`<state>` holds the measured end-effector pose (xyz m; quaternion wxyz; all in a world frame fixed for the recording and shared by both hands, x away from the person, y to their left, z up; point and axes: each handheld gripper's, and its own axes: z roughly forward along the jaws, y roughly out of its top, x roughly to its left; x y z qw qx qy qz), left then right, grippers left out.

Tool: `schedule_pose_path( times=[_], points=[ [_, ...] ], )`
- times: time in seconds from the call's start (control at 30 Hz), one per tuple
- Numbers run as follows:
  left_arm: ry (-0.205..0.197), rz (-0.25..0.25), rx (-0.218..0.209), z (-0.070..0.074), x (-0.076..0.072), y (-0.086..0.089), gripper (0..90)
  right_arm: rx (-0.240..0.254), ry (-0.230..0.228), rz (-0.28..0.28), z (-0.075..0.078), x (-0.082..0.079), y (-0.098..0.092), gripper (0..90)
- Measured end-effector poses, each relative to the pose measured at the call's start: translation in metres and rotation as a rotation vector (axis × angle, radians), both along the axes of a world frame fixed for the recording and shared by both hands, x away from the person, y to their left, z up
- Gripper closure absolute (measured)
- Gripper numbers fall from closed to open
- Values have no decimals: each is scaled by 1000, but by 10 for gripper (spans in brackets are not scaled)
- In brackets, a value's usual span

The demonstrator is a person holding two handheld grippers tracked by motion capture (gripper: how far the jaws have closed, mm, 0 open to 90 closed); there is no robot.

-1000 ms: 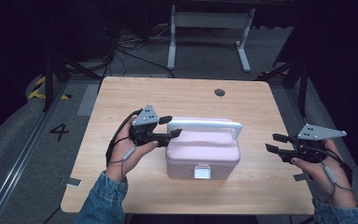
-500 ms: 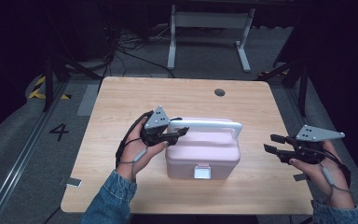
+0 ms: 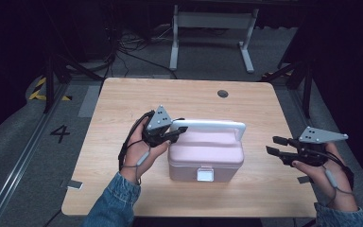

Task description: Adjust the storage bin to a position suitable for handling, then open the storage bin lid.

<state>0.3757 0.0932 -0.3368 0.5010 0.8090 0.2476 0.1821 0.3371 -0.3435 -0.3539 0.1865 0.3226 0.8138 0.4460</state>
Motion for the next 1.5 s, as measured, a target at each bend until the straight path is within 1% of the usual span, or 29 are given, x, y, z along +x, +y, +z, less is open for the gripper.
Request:
schedule_pose_path(
  times=[0.1,0.13,0.2,0.27,0.33,0.53,0.6,0.63,0.73,0.77,0.8,0.83,0.93,0.97,1.03,1.07,1.1,1.13,1.23,1.27,1.3,1.4,1.5],
  points=[
    [-14,2,13,4,2,-2,719,12,0,0,1,-1,0,518],
    [-8,-3,10,7,3,-2,719,13,1,-1,1,-1,0,520],
    [-12,5,10,9,5,-2,718,16,1,-4,2,-1,-1,521],
    [5,0,7,14,9,-2,718,21,-5,0,3,-2,-1,524],
    [11,-2,4,16,12,-1,718,29,-3,5,4,-3,0,533],
    [32,2,-3,21,18,0,715,46,15,21,6,-6,3,549],
    [38,6,-17,25,22,1,714,46,16,28,7,-6,5,555],
    [38,6,-17,25,22,1,714,46,16,28,7,-6,5,555],
    [61,9,-28,29,28,3,714,43,16,52,8,-6,10,577],
    [61,9,-28,29,28,3,713,43,16,52,8,-6,10,577],
    [75,12,-29,31,30,3,713,34,0,54,10,-7,13,617],
    [75,12,-29,31,30,3,712,34,0,54,10,-7,13,617],
    [97,24,-48,31,34,3,710,51,-5,65,13,-9,18,672],
    [101,30,-54,31,35,3,710,59,1,64,15,-10,20,694],
    [97,33,-58,31,37,3,710,70,9,68,18,-12,22,736],
    [103,37,-60,31,38,4,710,70,9,68,18,-12,22,736],
    [102,39,-62,32,40,4,712,76,11,70,19,-12,23,755],
    [102,40,-58,32,42,4,713,75,13,71,20,-13,23,769],
    [99,50,-66,33,46,3,714,73,20,70,20,-13,25,806],
    [107,52,-72,33,48,2,715,73,24,72,20,-13,26,811],
    [101,56,-74,33,49,2,716,73,28,73,20,-13,27,821],
    [103,67,-75,34,53,2,718,79,15,73,21,-13,30,851],
    [114,72,-88,34,59,2,719,96,22,88,20,-13,35,897]
  ],
)
